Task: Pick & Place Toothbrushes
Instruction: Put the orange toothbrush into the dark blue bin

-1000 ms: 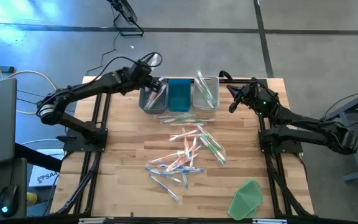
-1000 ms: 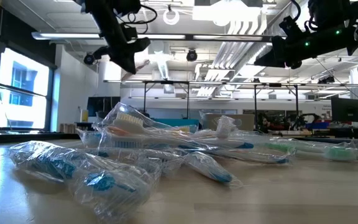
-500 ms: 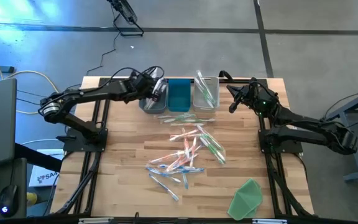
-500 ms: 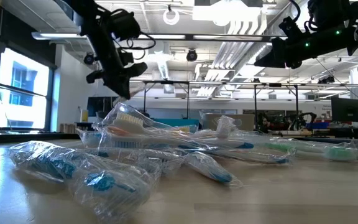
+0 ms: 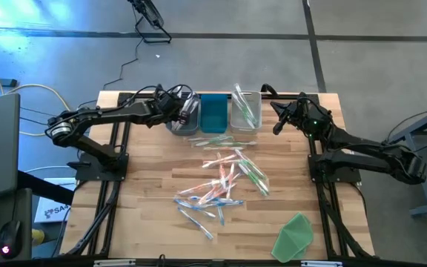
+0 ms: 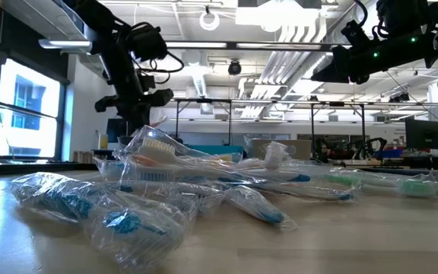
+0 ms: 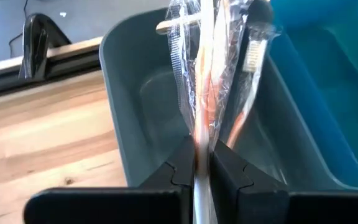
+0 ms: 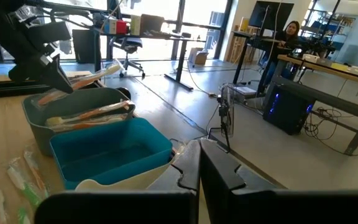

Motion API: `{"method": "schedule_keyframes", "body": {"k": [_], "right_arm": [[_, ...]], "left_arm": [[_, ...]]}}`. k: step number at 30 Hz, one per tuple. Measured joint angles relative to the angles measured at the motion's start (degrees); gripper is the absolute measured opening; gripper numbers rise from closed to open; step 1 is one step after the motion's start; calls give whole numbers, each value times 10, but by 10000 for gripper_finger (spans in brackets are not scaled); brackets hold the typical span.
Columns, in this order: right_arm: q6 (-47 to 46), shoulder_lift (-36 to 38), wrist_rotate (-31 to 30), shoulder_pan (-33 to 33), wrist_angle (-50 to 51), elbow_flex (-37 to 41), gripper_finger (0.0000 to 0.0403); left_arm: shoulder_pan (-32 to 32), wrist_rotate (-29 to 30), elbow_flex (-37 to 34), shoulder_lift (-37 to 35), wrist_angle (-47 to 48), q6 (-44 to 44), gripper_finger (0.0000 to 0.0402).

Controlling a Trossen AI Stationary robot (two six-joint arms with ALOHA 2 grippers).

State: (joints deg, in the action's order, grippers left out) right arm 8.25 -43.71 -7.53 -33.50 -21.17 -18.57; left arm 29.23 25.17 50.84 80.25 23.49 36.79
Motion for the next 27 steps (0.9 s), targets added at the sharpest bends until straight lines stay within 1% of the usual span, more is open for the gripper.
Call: {"method": "schedule_keyframes", "body": {"k": [3, 8, 17, 20, 23, 27], "right_arm": [[0, 0, 0, 0, 0, 0, 2], [0, 0, 0, 0, 0, 0, 2], [0, 0, 0, 0, 0, 0, 2], [0, 0, 0, 0, 0, 0, 2], [0, 0, 0, 0, 0, 0, 2], [0, 0, 0, 0, 0, 0, 2]], "left_arm": [[0, 0, -9, 0, -5, 12, 21], [0, -5, -36, 0, -42, 15, 21], [0, -6, -39, 0, -45, 14, 25], [0, -7, -39, 0, -45, 11, 42], [0, -20, -39, 0, -45, 11, 74], [0, -21, -39, 0, -45, 12, 119]]}}
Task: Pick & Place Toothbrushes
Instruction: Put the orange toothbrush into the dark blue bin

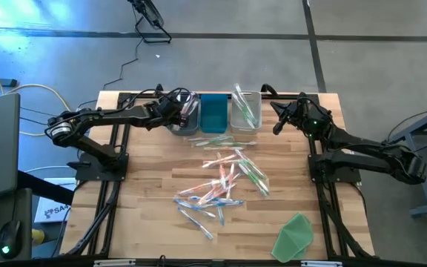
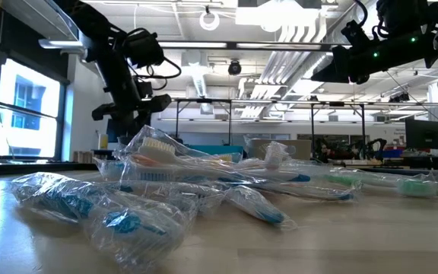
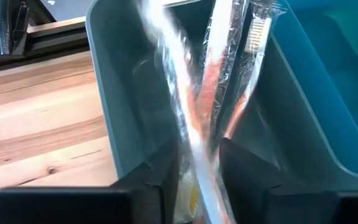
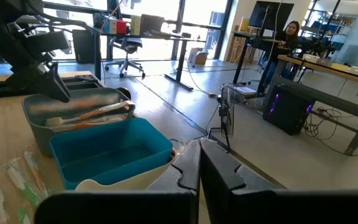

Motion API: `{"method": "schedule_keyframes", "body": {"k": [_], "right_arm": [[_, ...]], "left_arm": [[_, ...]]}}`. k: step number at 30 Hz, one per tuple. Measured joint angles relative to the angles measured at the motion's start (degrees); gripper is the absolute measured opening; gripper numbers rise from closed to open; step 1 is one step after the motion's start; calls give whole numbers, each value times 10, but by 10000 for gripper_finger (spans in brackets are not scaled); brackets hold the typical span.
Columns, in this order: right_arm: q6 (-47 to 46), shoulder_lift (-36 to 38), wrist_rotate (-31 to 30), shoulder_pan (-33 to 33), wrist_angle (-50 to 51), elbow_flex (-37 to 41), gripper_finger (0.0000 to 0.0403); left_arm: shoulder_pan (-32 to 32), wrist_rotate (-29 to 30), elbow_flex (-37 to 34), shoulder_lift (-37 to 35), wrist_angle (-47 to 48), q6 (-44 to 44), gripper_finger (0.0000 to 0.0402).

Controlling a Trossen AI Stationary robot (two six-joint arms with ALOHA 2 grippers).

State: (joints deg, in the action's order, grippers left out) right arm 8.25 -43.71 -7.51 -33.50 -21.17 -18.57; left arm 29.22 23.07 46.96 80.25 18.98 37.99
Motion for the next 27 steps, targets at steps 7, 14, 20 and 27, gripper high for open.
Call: {"method": "schedule_keyframes", "body": {"k": [7, 14, 20, 27], "right_arm": [[-2, 0, 0, 0, 0, 0, 2], [-5, 0, 0, 0, 0, 0, 2], [-5, 0, 0, 0, 0, 0, 2], [-5, 0, 0, 0, 0, 0, 2]], "left_arm": [[0, 0, 0, 0, -21, -2, 155], [0, 0, 0, 0, -93, -65, 135], [-4, -3, 3, -19, -95, -101, 98], [-26, -19, 3, -58, -77, -140, 47]]}}
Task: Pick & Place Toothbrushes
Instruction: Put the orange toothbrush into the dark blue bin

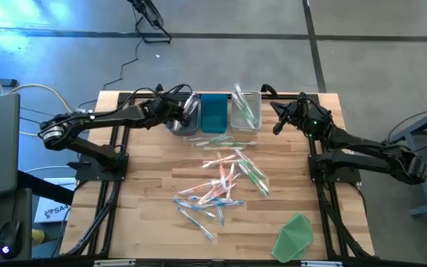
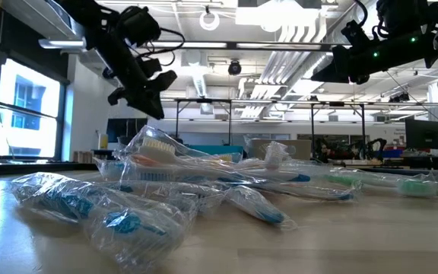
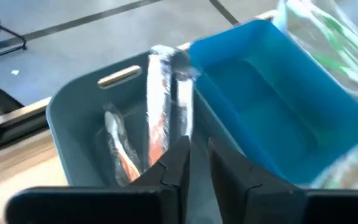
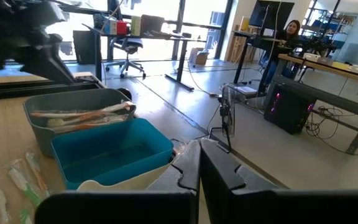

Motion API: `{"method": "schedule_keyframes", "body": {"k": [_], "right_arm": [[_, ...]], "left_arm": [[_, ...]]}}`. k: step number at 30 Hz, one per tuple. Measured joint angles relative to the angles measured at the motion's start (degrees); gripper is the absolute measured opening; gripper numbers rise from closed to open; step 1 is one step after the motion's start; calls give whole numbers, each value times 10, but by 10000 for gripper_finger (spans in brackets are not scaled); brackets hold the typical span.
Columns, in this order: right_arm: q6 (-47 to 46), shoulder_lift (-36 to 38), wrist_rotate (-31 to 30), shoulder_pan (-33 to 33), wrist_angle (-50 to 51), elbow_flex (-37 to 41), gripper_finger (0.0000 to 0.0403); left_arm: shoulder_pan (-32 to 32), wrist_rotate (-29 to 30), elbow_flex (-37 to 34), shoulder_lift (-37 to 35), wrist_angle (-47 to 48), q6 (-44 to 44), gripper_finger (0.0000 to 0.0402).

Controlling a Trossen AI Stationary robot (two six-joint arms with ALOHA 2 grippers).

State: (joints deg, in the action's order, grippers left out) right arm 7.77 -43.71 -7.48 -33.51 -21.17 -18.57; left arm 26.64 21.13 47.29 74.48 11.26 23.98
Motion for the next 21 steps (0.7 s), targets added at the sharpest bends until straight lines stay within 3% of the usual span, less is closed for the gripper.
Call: {"method": "schedule_keyframes", "body": {"k": [6, 14, 17, 21], "right_arm": [[0, 0, 0, 0, 0, 0, 2], [0, 0, 0, 0, 0, 0, 2], [0, 0, 0, 0, 0, 0, 2], [0, 0, 0, 0, 0, 0, 2]], "left_arm": [[-37, -1, 0, -29, 13, -33, 5], [-73, 2, -14, -66, 16, -88, 1], [-73, -5, -46, -81, -24, -91, 1], [-73, -68, -104, -95, -130, -116, 1]]}}
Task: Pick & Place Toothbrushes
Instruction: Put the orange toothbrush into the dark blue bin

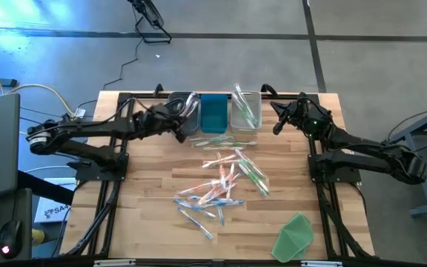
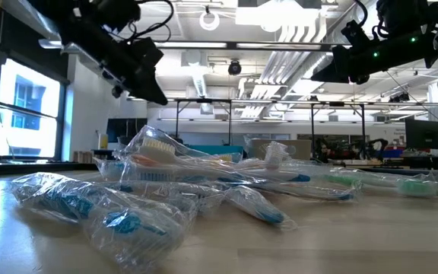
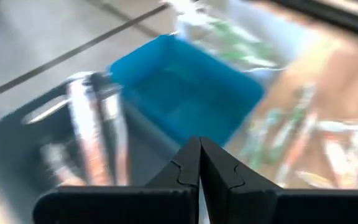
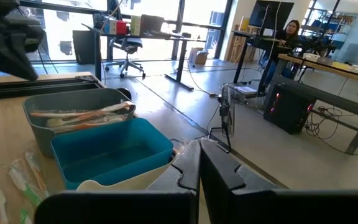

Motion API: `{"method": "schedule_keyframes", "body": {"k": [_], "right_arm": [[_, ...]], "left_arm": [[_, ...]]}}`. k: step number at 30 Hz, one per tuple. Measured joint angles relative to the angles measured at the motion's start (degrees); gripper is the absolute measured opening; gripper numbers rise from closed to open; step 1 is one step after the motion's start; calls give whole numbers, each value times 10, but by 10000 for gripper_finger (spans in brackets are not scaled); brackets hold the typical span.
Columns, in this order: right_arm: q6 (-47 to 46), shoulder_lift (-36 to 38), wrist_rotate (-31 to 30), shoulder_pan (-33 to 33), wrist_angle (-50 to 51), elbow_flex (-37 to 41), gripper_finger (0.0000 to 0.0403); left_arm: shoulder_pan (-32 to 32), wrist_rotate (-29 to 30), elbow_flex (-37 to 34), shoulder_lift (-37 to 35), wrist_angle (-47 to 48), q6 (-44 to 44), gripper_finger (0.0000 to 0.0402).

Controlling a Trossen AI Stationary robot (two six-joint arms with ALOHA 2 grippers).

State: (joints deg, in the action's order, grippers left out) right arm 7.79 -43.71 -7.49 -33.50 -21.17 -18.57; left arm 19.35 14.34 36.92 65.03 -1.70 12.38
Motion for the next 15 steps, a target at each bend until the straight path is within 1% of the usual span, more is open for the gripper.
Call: {"method": "schedule_keyframes", "body": {"k": [3, 6, 11, 15], "right_arm": [[0, 0, 0, 0, 0, 0, 2], [-3, 0, 0, 0, 0, 0, 2], [-5, 0, 0, 0, 13, 0, 2], [-6, 0, 0, 0, 32, 0, 2]], "left_arm": [[0, -66, -38, -3, -87, -29, 1], [1, -105, -66, -3, -140, -36, 1], [0, -111, -84, -3, -149, -39, 0], [-16, -121, -87, -3, -163, -71, 0]]}}
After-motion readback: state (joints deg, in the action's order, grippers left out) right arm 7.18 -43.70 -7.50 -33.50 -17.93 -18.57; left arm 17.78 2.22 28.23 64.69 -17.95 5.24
